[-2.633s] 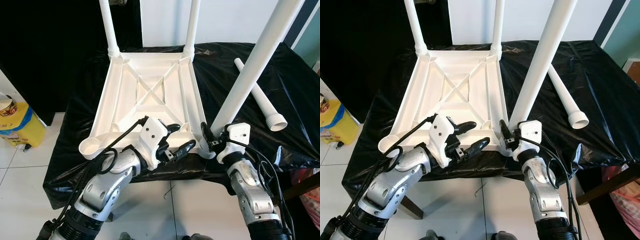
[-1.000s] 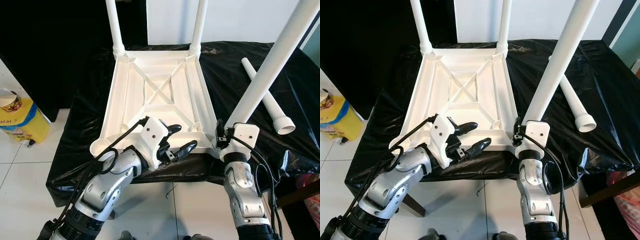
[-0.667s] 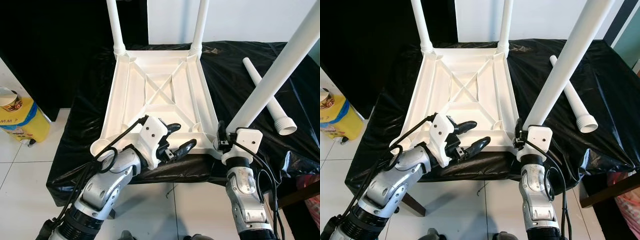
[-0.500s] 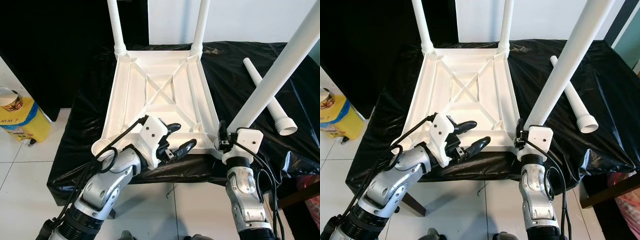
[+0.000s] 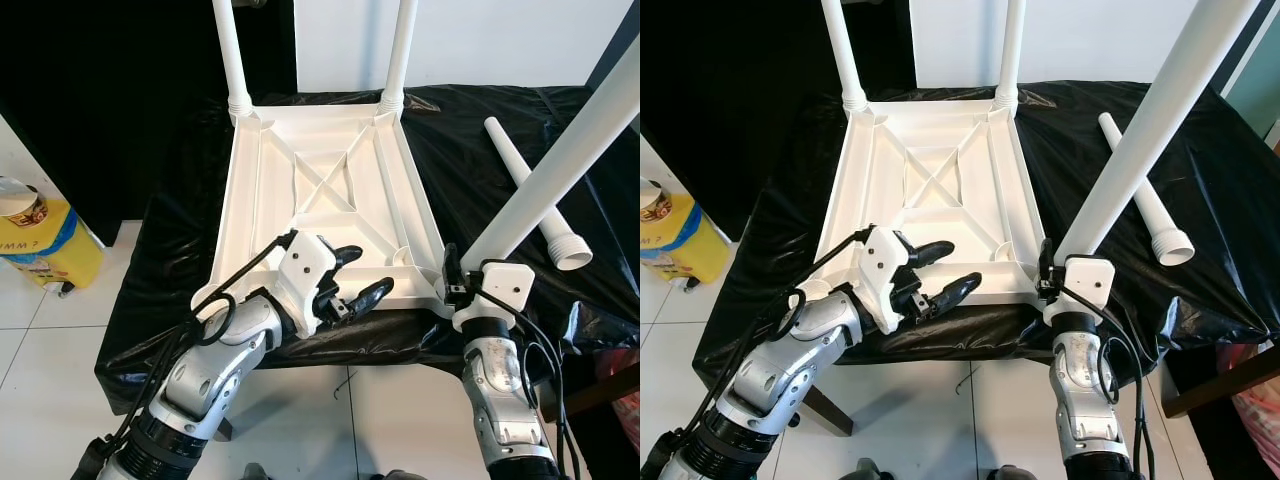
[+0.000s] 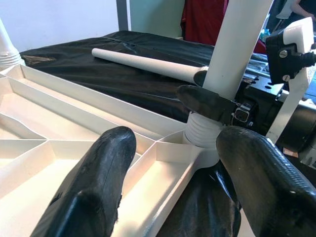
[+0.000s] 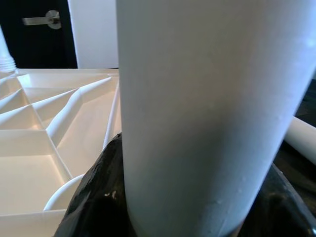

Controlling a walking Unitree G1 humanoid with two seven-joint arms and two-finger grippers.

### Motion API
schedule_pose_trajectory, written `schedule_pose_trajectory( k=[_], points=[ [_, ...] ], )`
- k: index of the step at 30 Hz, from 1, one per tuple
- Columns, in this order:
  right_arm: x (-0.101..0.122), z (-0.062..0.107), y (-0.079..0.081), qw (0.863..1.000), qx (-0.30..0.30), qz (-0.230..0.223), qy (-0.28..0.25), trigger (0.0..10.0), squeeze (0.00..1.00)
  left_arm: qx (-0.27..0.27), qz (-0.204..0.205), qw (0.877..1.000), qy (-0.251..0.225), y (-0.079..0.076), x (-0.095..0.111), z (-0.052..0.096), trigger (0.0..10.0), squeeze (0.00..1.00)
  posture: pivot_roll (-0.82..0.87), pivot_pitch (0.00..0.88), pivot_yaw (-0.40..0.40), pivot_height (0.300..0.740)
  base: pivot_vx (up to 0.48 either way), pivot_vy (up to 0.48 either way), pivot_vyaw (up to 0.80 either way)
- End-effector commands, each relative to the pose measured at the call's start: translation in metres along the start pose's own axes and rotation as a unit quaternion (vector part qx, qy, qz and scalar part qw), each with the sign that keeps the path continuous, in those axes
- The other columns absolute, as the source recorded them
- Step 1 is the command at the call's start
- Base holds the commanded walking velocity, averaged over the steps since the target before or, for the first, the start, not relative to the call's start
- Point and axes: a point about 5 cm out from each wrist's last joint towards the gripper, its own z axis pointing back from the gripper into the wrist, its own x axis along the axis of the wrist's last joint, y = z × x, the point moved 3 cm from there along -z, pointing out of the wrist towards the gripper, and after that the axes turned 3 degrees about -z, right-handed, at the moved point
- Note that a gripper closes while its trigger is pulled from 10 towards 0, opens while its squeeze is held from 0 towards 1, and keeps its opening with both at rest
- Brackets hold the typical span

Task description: Building children table

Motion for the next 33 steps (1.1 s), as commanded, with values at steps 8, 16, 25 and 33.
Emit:
schedule_pose_trajectory(
  k=[8, 16, 25, 33],
  points=[
    [-0.024, 0.005, -0.005, 0.996, 0.015, -0.050, 0.067, 10.0, 0.00, -0.047, -0.004, 0.999, -0.005, -0.008, 0.004, -0.001, 10.0, 0.00, -0.04, 0.070, 0.017, 0.740, 0.000, 0.000, 0.00],
    [-0.030, 0.000, -0.001, 0.989, 0.086, -0.043, 0.116, 10.0, 0.00, -0.048, -0.003, 0.999, -0.006, -0.007, 0.005, -0.002, 10.0, 0.00, -0.05, 0.078, 0.019, 0.740, 0.000, 0.000, 0.00],
    [-0.025, -0.005, 0.002, 0.986, 0.125, 0.013, 0.107, 10.0, 0.00, -0.046, -0.003, 0.999, -0.006, -0.007, 0.005, -0.001, 10.0, 0.00, -0.04, 0.080, 0.018, 0.740, 0.000, 0.000, 0.00],
    [-0.021, 0.003, 0.013, 0.978, 0.189, 0.002, 0.088, 10.0, 0.00, -0.045, -0.003, 0.999, -0.005, -0.006, 0.005, 0.000, 10.0, 0.00, -0.04, 0.083, 0.025, 0.740, 0.000, 0.000, 0.00]
  ],
)
